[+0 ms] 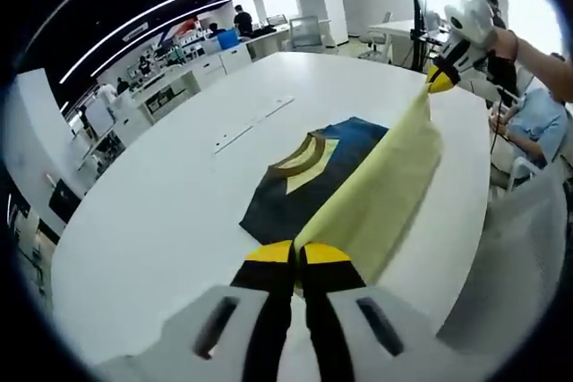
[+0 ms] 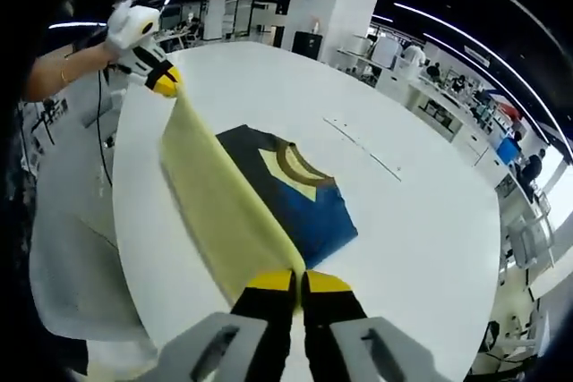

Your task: Fold the garment on the visible template until the final outline fits inside the template.

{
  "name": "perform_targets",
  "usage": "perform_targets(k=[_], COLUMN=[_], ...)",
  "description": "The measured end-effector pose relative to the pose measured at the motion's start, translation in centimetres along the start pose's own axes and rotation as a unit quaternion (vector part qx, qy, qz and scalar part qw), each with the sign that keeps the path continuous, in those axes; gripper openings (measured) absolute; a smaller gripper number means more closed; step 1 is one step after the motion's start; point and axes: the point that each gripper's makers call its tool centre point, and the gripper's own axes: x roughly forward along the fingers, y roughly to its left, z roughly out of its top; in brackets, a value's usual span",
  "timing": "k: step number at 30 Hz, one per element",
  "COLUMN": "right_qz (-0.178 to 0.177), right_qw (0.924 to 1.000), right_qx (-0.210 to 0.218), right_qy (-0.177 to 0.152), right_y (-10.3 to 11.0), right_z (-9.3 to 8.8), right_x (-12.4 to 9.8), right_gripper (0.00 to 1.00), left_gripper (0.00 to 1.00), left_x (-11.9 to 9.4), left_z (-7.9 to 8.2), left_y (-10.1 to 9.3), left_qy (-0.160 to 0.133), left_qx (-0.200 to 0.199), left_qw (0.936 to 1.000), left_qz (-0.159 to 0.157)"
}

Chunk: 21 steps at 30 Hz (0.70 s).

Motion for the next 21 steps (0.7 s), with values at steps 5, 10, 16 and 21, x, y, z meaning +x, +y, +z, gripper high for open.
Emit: perform_targets(k=[5, 10, 16, 21], right_qz=[-0.023, -0.048, -0.063, -0.069], right_qw=[0.9997, 0.9987, 0.9974, 0.9966], right_qx=[-0.005, 0.000, 0.018, 0.033], right_qy=[-0.007, -0.019, -0.029, -0.030], right_y=[-1.3, -3.0, -5.1, -6.4], right_z=[1.4, 3.0, 4.3, 4.7], right_x=[0.7, 1.3, 2.3, 3.5], right_gripper=[0.00, 0.00, 0.00, 0.00], left_gripper=[0.00, 0.00, 0.00, 0.00], left_x=[0.7, 1.3, 2.4, 4.0], left_z=[1.0, 2.0, 3.3, 3.9], left_y=[1.6, 3.1, 4.8, 5.8], left_qy=[-0.015, -0.025, -0.036, -0.038], left_qx=[-0.031, -0.030, -0.041, -0.043], left_qw=[0.9989, 0.9979, 0.9964, 0.9953], left_qz=[0.032, 0.052, 0.065, 0.078])
